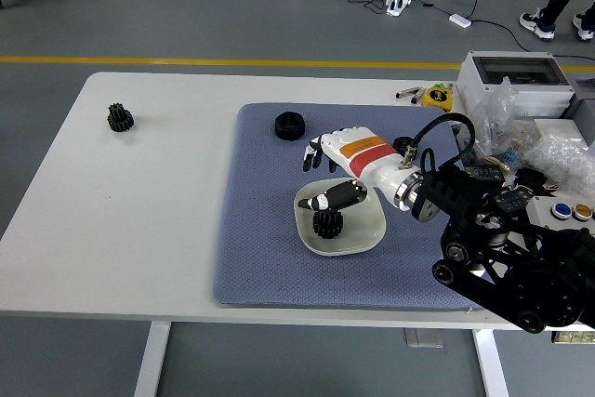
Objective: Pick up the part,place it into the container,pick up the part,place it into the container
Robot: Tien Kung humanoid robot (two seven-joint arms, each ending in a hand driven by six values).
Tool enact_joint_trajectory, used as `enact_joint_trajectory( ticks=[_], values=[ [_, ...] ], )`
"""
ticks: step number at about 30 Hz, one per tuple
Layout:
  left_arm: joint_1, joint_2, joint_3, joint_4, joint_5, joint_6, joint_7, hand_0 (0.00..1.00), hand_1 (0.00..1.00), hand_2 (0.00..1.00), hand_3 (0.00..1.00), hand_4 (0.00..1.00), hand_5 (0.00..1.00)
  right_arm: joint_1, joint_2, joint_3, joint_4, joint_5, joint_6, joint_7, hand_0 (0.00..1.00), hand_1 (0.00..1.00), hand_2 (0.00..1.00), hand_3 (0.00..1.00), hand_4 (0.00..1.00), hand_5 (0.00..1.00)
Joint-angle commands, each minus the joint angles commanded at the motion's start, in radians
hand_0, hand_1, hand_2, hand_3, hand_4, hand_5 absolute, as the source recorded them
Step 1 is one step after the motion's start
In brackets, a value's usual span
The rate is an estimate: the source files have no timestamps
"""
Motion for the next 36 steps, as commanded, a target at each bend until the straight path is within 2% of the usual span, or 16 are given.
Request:
enact_joint_trajectory(
  ticks=[4,5,8,10,11,13,16,17,20,25,32,34,36],
  values=[
    [-0.001,-0.002,0.002,0.0,-0.003,0.0,-0.001,0.669,0.642,0.647,0.596,0.646,0.594,-0.043,-0.025,0.032,0.06,0.161,-0.107,0.035,0.419,0.599,0.748,0.689,0.998,0.463],
    [-0.001,-0.003,0.002,-0.001,-0.001,0.0,-0.001,0.67,0.642,0.644,0.597,0.646,0.593,-0.054,-0.032,0.04,0.073,0.207,-0.135,0.059,0.663,0.73,0.873,0.855,0.998,0.628],
    [-0.003,-0.003,0.004,-0.001,-0.002,-0.001,-0.002,0.67,0.642,0.644,0.597,0.646,0.593,-0.074,-0.048,0.059,0.095,0.323,-0.2,0.139,0.663,0.73,0.873,0.855,0.998,0.628],
    [-0.004,-0.003,0.006,-0.002,-0.003,-0.001,-0.004,0.67,0.642,0.644,0.597,0.646,0.593,-0.095,-0.062,0.083,0.113,0.407,-0.238,0.221,0.663,0.73,0.873,0.855,0.998,0.628],
    [-0.004,-0.003,0.005,-0.002,-0.002,-0.001,-0.005,0.669,0.638,0.644,0.595,0.646,0.593,-0.104,-0.066,0.091,0.119,0.453,-0.245,0.266,0.756,0.79,0.904,0.9,0.998,0.714],
    [-0.003,-0.003,0.006,-0.002,-0.003,0.0,-0.006,0.669,0.638,0.644,0.595,0.646,0.593,-0.124,-0.075,0.11,0.131,0.537,-0.238,0.345,0.756,0.79,0.904,0.9,0.998,0.714],
    [-0.004,-0.004,0.006,-0.002,-0.002,0.0,-0.007,0.669,0.638,0.644,0.595,0.646,0.593,-0.154,-0.084,0.134,0.139,0.661,-0.19,0.466,0.756,0.79,0.904,0.9,0.998,0.714],
    [-0.004,-0.004,0.006,-0.002,-0.001,0.0,-0.007,0.669,0.637,0.643,0.596,0.646,0.592,-0.163,-0.086,0.141,0.139,0.706,-0.167,0.507,0.766,0.798,0.884,0.906,0.998,0.759],
    [-0.005,-0.006,0.007,-0.002,-0.001,0.0,-0.008,0.669,0.637,0.643,0.596,0.646,0.592,-0.195,-0.093,0.165,0.143,0.836,-0.115,0.565,0.766,0.798,0.884,0.906,0.998,0.759],
    [-0.004,-0.011,0.007,-0.002,-0.001,0.002,-0.008,0.669,0.639,0.643,0.596,0.645,0.591,-0.262,-0.096,0.203,0.156,1.044,-0.065,0.593,0.767,0.796,0.864,0.904,0.998,0.798],
    [-0.007,-0.012,0.002,-0.002,0.011,0.001,-0.007,0.67,0.639,0.643,0.596,0.645,0.593,-0.405,-0.076,0.283,0.169,1.334,-0.054,0.598,0.769,0.792,0.854,0.9,0.998,0.818],
    [-0.007,-0.013,0.001,-0.002,0.015,0.001,-0.007,0.67,0.639,0.643,0.596,0.645,0.593,-0.446,-0.067,0.303,0.17,1.374,-0.051,0.599,0.769,0.792,0.854,0.9,0.998,0.818],
    [-0.008,-0.014,-0.003,-0.002,0.023,0.001,-0.006,0.67,0.641,0.642,0.596,0.644,0.591,-0.495,-0.051,0.327,0.169,1.349,-0.044,0.603,0.766,0.79,0.85,0.893,0.998,0.832]
  ],
)
